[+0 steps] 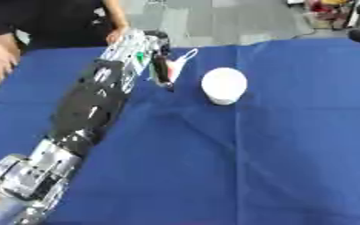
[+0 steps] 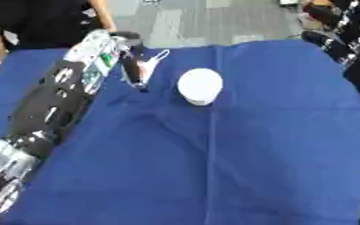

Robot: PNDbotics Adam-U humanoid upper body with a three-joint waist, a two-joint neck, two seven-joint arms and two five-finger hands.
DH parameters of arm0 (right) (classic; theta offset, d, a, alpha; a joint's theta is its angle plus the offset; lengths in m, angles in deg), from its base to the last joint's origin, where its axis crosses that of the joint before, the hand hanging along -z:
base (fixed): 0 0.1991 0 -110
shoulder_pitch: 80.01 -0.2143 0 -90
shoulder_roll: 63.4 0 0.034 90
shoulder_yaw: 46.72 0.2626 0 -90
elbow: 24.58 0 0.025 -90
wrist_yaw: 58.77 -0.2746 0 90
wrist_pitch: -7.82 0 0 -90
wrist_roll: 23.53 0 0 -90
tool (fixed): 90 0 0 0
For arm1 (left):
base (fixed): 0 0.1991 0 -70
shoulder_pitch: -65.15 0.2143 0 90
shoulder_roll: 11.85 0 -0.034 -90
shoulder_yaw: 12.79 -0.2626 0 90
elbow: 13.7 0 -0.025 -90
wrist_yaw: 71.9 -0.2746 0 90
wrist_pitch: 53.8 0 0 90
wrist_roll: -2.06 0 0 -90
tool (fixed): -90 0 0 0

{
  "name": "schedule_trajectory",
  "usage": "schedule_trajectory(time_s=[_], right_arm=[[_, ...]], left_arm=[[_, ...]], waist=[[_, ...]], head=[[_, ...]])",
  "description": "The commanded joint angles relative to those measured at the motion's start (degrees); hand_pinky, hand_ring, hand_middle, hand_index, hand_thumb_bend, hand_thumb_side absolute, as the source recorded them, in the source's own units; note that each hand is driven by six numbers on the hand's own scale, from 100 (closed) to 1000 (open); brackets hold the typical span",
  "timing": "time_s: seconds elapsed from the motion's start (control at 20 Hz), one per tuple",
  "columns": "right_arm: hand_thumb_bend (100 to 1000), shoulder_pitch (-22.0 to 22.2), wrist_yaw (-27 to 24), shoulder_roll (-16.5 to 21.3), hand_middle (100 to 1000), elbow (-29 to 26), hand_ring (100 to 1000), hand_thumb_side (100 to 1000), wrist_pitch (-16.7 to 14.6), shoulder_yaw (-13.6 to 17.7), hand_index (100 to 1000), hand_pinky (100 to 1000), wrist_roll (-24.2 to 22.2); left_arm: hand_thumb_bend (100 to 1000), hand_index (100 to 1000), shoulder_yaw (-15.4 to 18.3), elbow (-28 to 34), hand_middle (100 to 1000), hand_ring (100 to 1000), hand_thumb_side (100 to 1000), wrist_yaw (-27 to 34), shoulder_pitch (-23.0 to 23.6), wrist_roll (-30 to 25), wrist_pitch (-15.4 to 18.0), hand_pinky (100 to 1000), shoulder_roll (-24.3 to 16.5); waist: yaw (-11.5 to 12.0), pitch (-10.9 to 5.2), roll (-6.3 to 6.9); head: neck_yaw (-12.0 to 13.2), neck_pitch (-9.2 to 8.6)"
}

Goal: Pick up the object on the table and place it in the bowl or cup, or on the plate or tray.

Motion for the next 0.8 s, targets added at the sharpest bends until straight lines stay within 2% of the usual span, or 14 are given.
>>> schedule_trajectory(time_s=[0.05, 0.25, 0.8], right_arm=[[727, -0.49, -0.31, 0.39, 1000, -0.85, 1000, 1000, 15.52, 0.02, 1000, 907, -15.62], [738, -0.61, -0.74, 0.22, 1000, -0.85, 1000, 1000, 15.52, 0.01, 1000, 906, -15.62], [738, -1.59, -3.06, -1.80, 1000, -0.85, 1000, 1000, 16.57, -1.07, 1000, 906, -15.62]], left_arm=[[548, 126, 0.01, 1.49, 100, 100, 100, -0.95, -1.70, -0.44, 0.41, 100, -1.57], [560, 125, 0.08, 1.26, 100, 100, 106, -1.34, -1.94, -0.29, 0.59, 100, -1.22], [546, 126, 0.51, -0.97, 100, 100, 100, -1.79, -3.41, 3.49, 0.08, 100, 0.38]], waist=[[-0.19, -1.09, -0.15], [-0.50, -1.06, -0.08], [-3.14, -0.52, 0.88]], head=[[0.53, 0.02], [0.84, 0.02], [2.16, 0.02]])
